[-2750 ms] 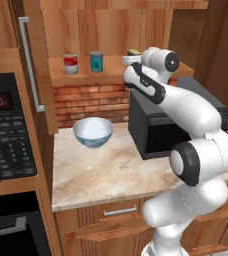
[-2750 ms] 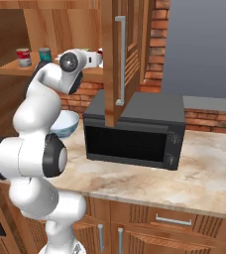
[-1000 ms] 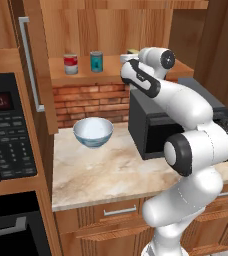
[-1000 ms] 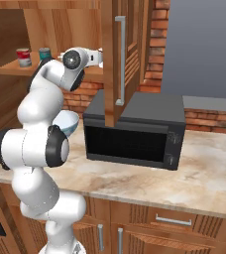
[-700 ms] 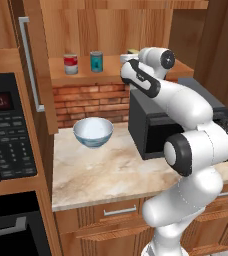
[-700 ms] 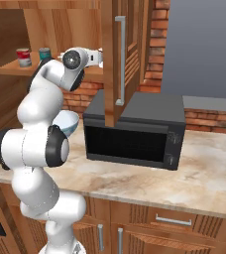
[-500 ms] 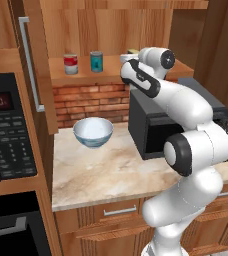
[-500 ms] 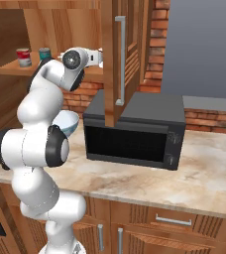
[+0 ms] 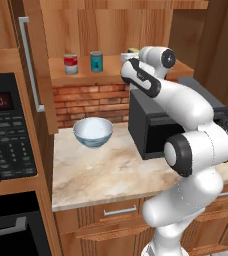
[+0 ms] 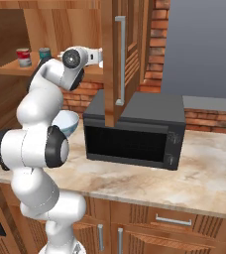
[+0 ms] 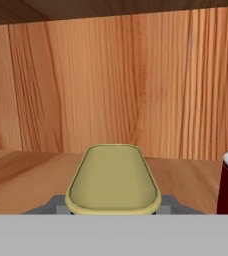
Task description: Stack two cans on top of the other two cans in the cabinet.
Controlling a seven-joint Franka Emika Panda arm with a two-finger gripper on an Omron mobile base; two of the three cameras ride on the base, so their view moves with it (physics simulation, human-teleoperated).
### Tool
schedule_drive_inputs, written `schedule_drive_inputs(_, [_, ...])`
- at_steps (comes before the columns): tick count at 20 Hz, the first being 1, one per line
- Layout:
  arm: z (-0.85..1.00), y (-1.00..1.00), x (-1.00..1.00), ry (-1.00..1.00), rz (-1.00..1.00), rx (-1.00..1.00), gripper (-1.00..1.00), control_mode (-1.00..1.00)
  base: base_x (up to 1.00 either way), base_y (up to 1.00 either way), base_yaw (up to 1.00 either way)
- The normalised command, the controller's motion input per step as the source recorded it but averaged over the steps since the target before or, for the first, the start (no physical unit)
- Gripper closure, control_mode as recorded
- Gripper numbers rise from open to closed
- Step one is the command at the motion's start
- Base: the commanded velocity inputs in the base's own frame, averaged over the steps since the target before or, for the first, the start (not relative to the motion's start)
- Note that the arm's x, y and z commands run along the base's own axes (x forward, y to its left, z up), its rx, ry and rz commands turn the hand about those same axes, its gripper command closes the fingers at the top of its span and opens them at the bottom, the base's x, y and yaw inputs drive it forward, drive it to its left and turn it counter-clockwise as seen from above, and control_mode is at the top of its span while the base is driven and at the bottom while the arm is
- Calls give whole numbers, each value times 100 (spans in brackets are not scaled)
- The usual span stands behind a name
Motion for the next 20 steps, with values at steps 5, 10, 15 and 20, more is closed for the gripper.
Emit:
schedule_drive_inputs(5, [34,0,-8,0,0,0,100,-100,0,0,0])
schedule_drive_inputs(10, [34,-1,-26,0,-1,0,100,-100,0,0,0])
schedule_drive_inputs(15, [32,0,-23,0,-2,-1,100,-100,0,0,0])
schedule_drive_inputs(20, [26,-4,-26,0,-5,0,100,-100,0,0,0])
